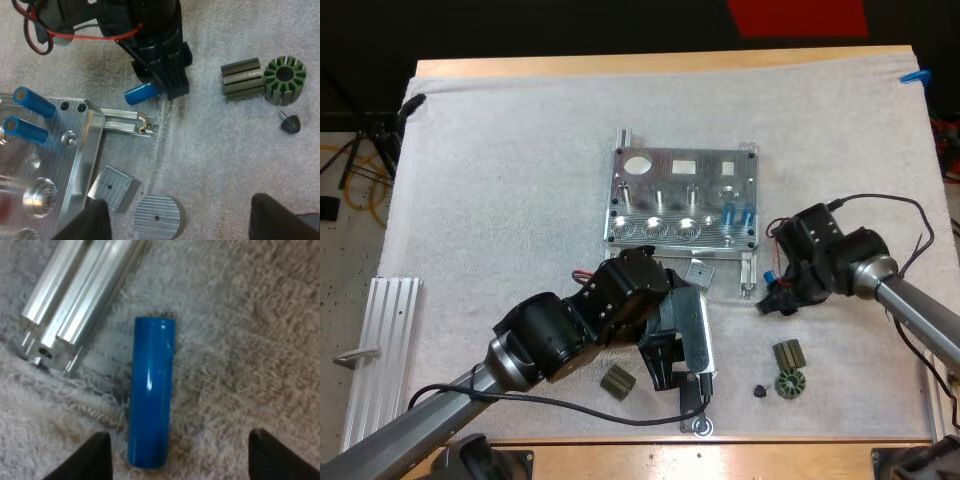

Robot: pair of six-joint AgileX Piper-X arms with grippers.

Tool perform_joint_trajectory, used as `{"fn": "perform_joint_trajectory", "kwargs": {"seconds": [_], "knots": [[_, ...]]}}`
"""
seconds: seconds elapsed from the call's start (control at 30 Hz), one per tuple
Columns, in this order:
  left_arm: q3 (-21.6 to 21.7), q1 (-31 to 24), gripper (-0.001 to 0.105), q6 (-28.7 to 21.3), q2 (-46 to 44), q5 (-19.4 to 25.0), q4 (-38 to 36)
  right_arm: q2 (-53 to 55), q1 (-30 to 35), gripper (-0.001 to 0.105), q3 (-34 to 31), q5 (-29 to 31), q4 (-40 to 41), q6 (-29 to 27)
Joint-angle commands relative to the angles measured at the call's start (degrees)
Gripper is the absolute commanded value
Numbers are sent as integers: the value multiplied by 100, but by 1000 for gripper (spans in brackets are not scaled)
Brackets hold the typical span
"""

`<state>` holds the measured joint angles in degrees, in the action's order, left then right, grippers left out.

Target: Load cells from right to left

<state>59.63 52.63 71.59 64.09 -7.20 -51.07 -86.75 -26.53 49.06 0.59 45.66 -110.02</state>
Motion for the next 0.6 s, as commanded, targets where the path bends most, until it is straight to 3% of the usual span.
{"fn": "perform_joint_trajectory", "kwargs": {"seconds": [0.0,0.37,0.57], "knots": [[20,4,58,59,-74,-32,-10,-30,36,58,12,-177,-76,-89],[20,4,58,49,-74,-32,38,-458,34,57,12,-298,-334,-89],[20,4,58,49,-74,-32,38,-563,34,29,12,-299,-334,-89]]}}
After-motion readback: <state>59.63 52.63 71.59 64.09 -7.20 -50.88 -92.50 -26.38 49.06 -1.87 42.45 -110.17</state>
